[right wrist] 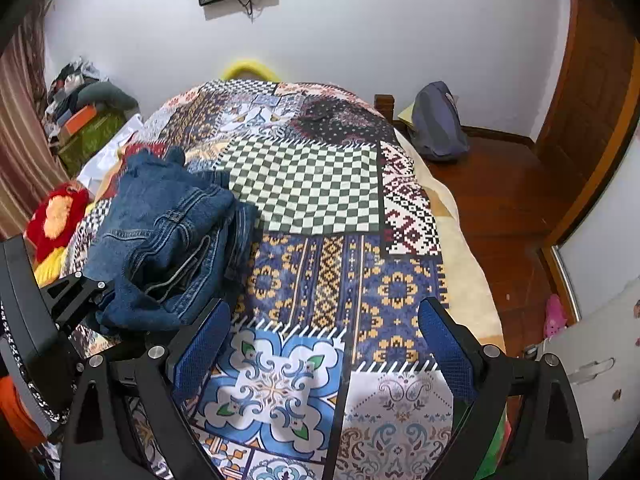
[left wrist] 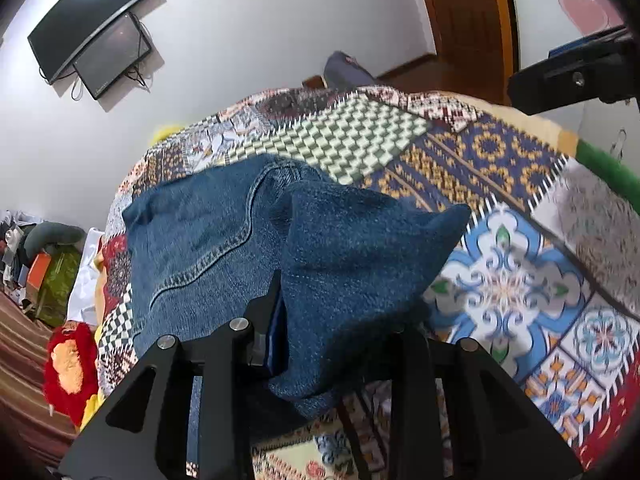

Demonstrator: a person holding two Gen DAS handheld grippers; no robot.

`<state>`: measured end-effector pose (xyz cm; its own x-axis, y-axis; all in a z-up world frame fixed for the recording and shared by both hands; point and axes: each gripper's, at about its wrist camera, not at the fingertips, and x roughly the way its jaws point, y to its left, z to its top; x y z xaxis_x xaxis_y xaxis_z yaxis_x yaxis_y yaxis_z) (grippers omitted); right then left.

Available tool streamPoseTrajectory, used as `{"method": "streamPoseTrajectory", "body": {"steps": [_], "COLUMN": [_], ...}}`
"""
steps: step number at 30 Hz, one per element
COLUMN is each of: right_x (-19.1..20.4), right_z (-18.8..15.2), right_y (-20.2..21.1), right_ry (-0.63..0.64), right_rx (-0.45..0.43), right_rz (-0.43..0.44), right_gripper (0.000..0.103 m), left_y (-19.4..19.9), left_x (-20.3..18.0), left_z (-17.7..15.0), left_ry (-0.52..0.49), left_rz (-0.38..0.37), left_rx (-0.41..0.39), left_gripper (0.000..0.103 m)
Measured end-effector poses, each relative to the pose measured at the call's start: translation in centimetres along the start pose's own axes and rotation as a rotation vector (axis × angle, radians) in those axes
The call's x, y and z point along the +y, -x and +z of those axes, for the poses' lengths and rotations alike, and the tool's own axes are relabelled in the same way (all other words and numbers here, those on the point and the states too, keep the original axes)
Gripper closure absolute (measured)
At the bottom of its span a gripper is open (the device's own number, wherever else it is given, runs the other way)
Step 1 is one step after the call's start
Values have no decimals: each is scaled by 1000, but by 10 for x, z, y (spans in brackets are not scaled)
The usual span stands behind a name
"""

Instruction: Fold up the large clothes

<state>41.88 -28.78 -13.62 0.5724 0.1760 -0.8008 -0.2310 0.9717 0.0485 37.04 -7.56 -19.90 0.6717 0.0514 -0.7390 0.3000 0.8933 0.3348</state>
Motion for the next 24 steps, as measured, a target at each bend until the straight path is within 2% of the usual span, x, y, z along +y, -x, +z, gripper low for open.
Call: {"method": "streamPoseTrajectory", "body": {"steps": [11, 14, 15, 16, 19, 24], "right_x": [23, 32, 36, 39, 51, 79], "right_z": [3, 6, 7, 8, 12, 18], "right_y": [12, 14, 14, 14, 13, 3], "right_ry": [70, 82, 84, 86, 91, 98], "right_rx": [-41, -51, -53, -54, -55, -26], "right_rz": [21, 38, 50, 61, 107, 213], "right_gripper": [9, 9, 9, 9, 9, 9], "left_y": [24, 38, 43, 50, 68, 70], "left_x": [43, 46, 47, 50, 68, 119], "left_z": [-12, -19, -21, -24, -31, -42], "left_ry": [131, 142, 153, 173, 233, 333], "left_rz": [-60, -133, -146, -159, -178, -80], "left_rx": [50, 38, 25, 4, -30, -25], "left_gripper": [64, 36, 16, 7, 7, 5]}}
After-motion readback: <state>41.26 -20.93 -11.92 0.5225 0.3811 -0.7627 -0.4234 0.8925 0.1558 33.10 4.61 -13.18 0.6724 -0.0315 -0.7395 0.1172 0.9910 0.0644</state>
